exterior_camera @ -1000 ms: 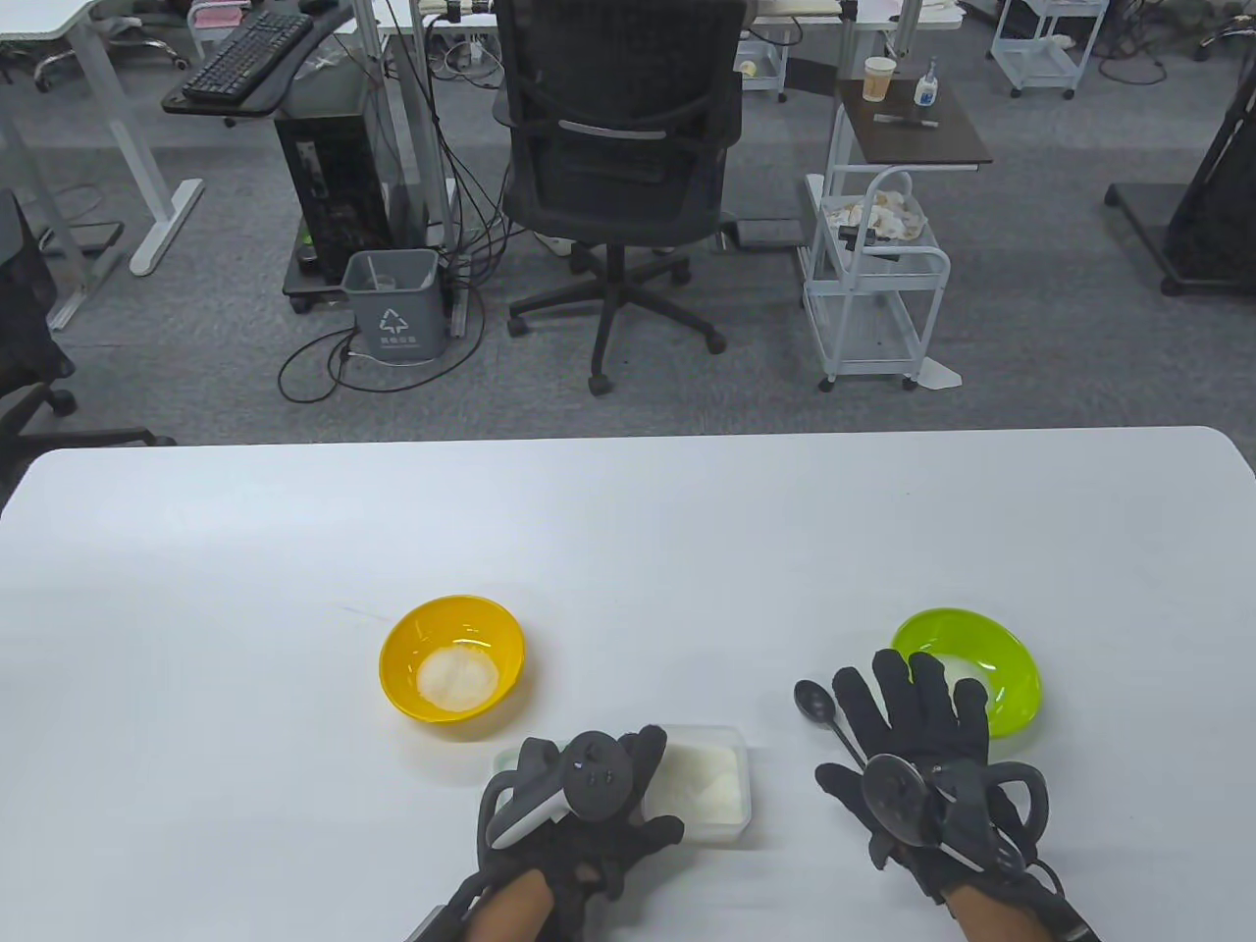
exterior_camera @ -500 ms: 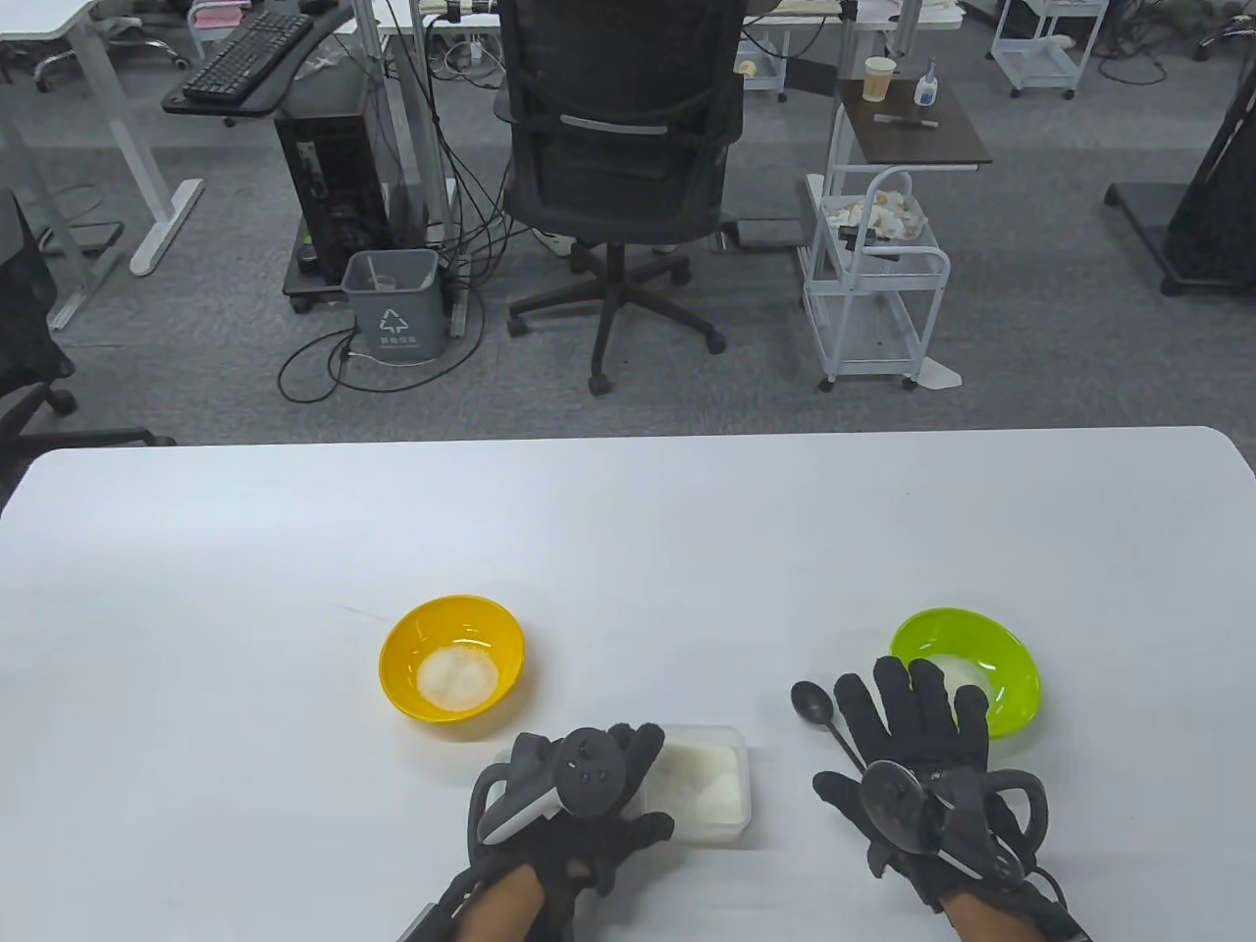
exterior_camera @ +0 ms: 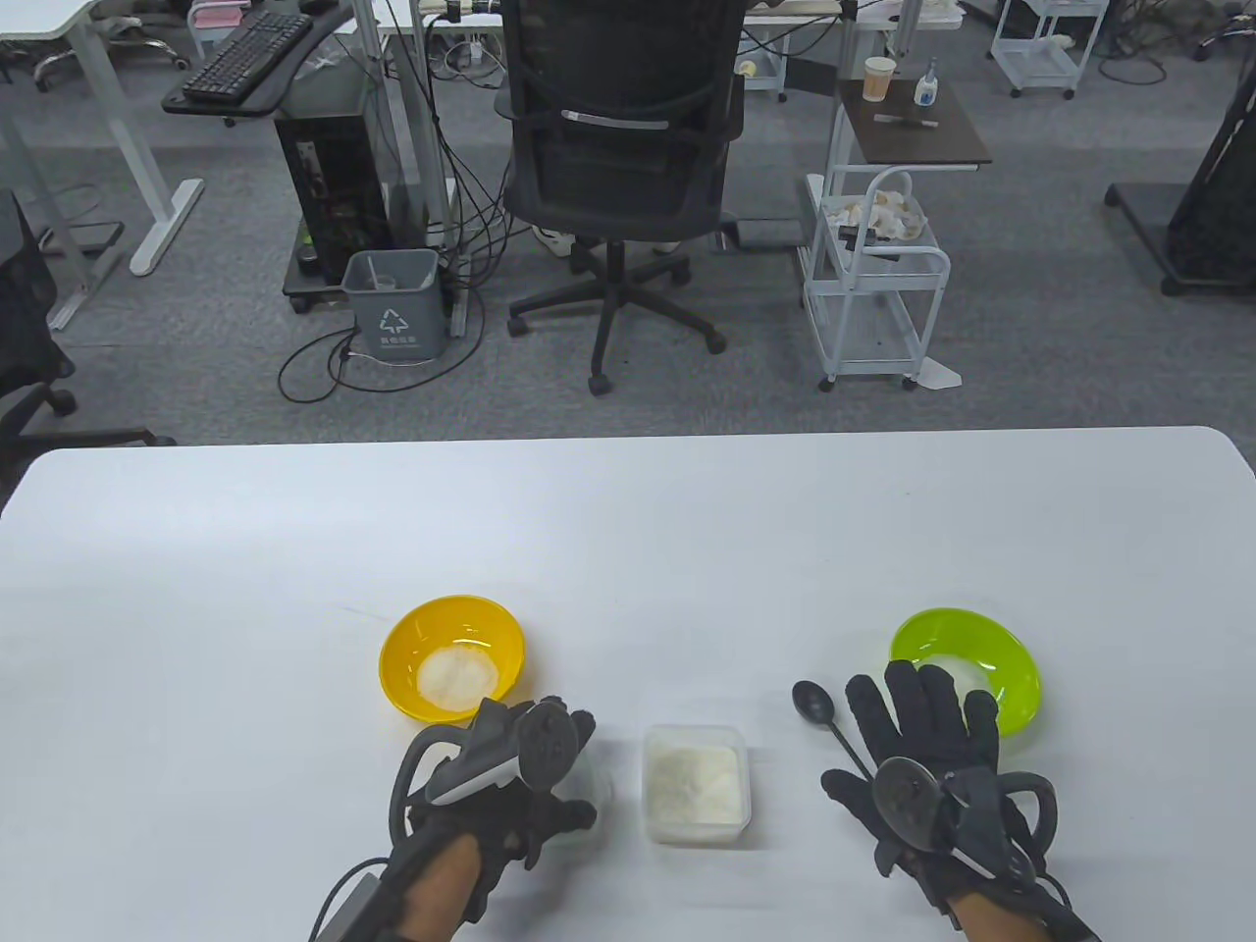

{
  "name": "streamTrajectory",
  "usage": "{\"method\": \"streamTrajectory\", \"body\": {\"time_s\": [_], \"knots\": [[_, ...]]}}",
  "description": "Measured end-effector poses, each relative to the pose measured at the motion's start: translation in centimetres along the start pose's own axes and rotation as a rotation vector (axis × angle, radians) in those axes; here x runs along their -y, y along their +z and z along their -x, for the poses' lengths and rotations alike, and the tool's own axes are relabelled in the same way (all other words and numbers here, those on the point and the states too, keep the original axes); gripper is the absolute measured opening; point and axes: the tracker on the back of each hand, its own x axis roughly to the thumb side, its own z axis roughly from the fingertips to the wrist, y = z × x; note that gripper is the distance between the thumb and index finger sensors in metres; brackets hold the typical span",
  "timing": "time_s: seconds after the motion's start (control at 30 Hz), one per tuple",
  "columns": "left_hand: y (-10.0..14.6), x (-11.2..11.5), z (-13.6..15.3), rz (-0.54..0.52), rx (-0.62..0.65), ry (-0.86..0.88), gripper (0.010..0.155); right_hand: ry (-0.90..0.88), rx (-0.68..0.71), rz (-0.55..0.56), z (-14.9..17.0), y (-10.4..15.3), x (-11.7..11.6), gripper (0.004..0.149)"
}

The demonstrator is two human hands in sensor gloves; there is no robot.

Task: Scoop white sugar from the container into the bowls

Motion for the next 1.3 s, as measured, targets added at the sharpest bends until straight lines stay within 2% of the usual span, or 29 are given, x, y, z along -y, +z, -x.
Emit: {"method": "streamTrajectory", "body": {"time_s": [0.1,0.3,0.57,0.67,0.97,1.3], "knots": [[-0.6,1.4,0.1,0.084,-0.013,-0.052,0.098,0.006,0.003,-0.002,-0.1,0.0,0.0,0.085],[-1.3,2.7,0.1,0.156,-0.007,-0.078,0.105,0.008,0.007,0.001,-0.2,0.0,-0.1,0.086],[-1.3,2.7,0.1,0.107,0.001,-0.046,0.103,0.018,-0.003,-0.018,-0.3,0.0,-0.5,0.086],[-1.0,2.6,0.0,0.038,0.018,-0.028,0.103,0.022,-0.005,-0.022,-0.4,-0.1,-0.5,0.086],[-0.9,2.5,-0.1,-0.003,0.026,-0.020,0.104,0.011,-0.001,-0.023,-0.8,-0.1,-0.5,0.086],[0.2,-0.2,-0.9,-0.084,0.048,-0.001,0.104,-0.079,-0.011,-0.038,-1.6,-0.3,-0.1,0.085]]}}
